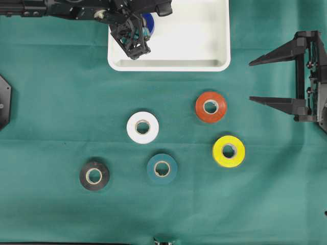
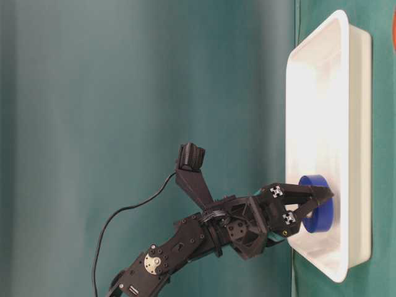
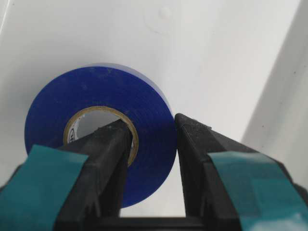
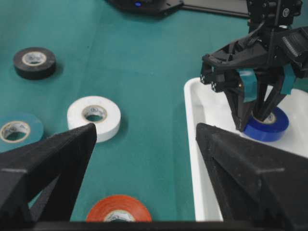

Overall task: Pick up the tape from a random location and place it into the white case.
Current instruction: 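Lower the blue tape into the tray and open the left gripper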

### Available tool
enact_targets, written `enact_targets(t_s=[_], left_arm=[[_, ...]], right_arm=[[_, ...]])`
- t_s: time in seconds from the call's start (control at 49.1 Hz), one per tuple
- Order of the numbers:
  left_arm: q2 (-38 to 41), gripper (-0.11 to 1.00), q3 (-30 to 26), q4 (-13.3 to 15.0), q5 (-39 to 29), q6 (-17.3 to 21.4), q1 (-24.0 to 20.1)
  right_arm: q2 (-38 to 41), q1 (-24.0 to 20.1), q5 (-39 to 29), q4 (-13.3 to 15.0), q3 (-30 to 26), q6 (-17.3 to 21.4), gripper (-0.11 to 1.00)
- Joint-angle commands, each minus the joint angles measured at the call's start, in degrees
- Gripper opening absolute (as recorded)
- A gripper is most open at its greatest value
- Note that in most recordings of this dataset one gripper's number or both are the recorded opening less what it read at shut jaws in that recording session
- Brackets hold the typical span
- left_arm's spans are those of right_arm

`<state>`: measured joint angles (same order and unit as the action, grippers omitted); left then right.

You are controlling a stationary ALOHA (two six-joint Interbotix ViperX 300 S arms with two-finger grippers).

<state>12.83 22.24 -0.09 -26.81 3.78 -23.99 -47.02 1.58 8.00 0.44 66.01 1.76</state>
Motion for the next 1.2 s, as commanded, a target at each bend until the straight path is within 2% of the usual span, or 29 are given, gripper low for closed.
enact_targets(t_s=[0.0,0.143,0.204,0.244,0.631,0.896,1.181], left_arm=[[-1.23,0.42,-0.79,0.00,0.26,0.18,0.00],[-1.32,0.84,-0.62,0.00,0.26,1.05,0.00],[-1.32,0.95,-0.79,0.00,0.26,1.49,0.00],[-1.23,0.99,-0.88,0.00,0.26,1.58,0.00],[-2.11,0.98,-1.14,0.00,-0.35,1.58,0.00],[-7.03,0.98,-1.67,0.00,-4.39,1.49,0.09],[-12.74,0.98,-5.27,0.00,-12.13,1.49,0.09]], right_arm=[[0.09,0.09,0.44,0.00,-1.23,-0.09,0.92],[0.09,0.09,0.44,0.00,-1.23,-0.09,0.92],[0.09,0.09,0.44,0.00,-1.23,-0.09,0.92],[0.09,0.09,0.44,0.00,-1.23,-0.09,0.92],[0.09,0.09,0.44,0.00,-1.41,-0.09,0.92],[0.09,0.09,0.35,0.00,-1.41,-0.18,0.92],[0.09,0.09,0.26,0.00,-1.67,-0.18,0.92]])
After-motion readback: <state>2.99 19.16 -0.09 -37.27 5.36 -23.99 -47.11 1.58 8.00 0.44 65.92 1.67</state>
